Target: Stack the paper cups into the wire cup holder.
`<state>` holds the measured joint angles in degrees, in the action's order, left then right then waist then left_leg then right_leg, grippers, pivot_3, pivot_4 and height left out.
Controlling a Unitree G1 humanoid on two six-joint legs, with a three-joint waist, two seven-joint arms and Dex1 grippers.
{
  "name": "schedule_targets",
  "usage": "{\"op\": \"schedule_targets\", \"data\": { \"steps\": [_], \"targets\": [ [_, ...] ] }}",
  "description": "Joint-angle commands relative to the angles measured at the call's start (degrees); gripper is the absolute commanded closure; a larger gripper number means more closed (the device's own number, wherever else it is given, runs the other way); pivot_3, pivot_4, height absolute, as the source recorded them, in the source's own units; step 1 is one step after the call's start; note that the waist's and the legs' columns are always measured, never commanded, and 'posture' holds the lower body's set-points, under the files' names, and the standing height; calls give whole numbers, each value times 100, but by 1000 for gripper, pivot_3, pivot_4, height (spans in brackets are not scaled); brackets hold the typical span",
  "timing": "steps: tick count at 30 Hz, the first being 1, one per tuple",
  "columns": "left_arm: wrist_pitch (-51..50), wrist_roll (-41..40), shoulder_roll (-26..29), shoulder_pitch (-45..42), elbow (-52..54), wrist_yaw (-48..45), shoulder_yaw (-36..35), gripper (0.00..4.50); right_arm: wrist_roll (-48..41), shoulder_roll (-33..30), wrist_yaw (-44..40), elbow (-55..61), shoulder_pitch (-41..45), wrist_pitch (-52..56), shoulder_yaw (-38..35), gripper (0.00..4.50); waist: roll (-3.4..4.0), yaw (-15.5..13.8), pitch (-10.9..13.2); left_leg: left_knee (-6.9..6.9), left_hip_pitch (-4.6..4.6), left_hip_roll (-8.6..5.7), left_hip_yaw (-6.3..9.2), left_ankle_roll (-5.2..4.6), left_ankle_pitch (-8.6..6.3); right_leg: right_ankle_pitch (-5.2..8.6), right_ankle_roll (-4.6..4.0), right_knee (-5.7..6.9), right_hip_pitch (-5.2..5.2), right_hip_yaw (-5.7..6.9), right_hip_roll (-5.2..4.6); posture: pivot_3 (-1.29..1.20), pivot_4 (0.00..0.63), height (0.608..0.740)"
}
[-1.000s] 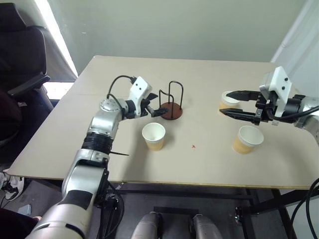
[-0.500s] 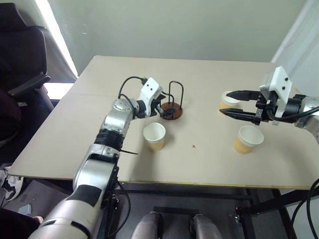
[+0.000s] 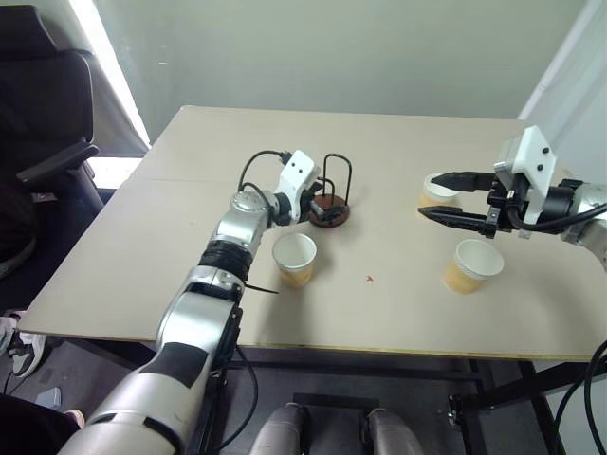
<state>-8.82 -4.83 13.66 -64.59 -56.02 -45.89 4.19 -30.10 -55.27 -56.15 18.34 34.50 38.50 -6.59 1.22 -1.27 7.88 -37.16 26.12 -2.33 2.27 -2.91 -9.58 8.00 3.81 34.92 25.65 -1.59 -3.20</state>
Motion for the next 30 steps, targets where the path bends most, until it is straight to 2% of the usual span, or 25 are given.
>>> {"op": "schedule_targets", "data": {
  "steps": [1, 9, 26, 29, 30],
  "targets": [
    [206, 7, -38, -217, -111, 48, -124, 45, -48, -102, 66, 178, 44, -27, -263, 1866, 0, -4, 0, 0, 0, 0, 0, -1, 0, 0, 0, 0, 0, 0, 0, 0, 150, 740],
    [240, -144, -205, -341, -424, 29, -362, 45, 16, -270, 31, 153, 34, -68, -312, 1866, 0, -15, 0, -2, 1, -1, -3, -2, 1, 0, 0, 0, 0, -1, 0, 0, 150, 740],
    [567, 78, -574, -778, -1077, 175, -404, 45, -59, -376, 97, 299, -98, 1, -494, 1866, -1, -28, 1, -8, 3, -2, -10, -6, 1, -2, 12, -1, -2, -5, -1, 0, 150, 740],
    [618, 80, -621, -800, -1134, 193, -407, 595, -73, -379, 115, 315, -109, 17, -508, 1866, -1, -28, 1, -8, 2, -1, -11, -6, 1, -11, 27, -1, -2, -6, -1, 0, 150, 740],
    [630, 78, -623, -800, -1140, 176, -406, 924, -73, -377, 121, 319, -108, 23, -507, 1866, -1, -27, 1, -8, 2, -1, -11, -6, 1, -12, 28, 0, -2, -6, -1, 0, 150, 740]
  ]
}}
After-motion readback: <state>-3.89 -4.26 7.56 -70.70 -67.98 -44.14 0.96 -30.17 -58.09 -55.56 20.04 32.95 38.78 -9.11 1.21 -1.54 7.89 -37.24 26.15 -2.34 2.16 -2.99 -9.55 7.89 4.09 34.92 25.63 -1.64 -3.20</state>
